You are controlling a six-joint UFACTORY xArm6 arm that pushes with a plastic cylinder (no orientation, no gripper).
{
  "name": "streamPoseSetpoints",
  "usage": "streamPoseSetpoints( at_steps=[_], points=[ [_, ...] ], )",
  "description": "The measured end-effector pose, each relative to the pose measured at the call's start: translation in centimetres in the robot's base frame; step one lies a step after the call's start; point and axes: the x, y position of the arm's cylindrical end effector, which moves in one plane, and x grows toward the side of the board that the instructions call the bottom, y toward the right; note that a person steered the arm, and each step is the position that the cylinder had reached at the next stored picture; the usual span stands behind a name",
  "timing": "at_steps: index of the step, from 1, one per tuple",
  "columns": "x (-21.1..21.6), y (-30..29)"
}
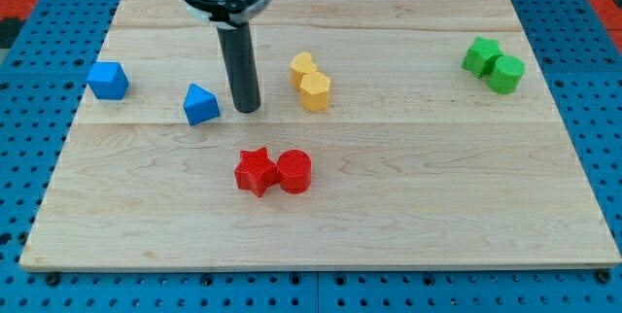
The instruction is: Slide the blue triangle into the blue cube
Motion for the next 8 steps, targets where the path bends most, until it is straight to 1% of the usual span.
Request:
streamPoseSetpoints(
  at_steps=[1,3,4,5,6,7,8],
  points=[
    [0.8,-3.6],
    [-0.6,-14.2],
    [0.2,-14.8],
    [0.7,-8.9],
    [-0.9,-4.9],
    [-2.6,-5.9],
    [-3.2,-11.0]
  ],
)
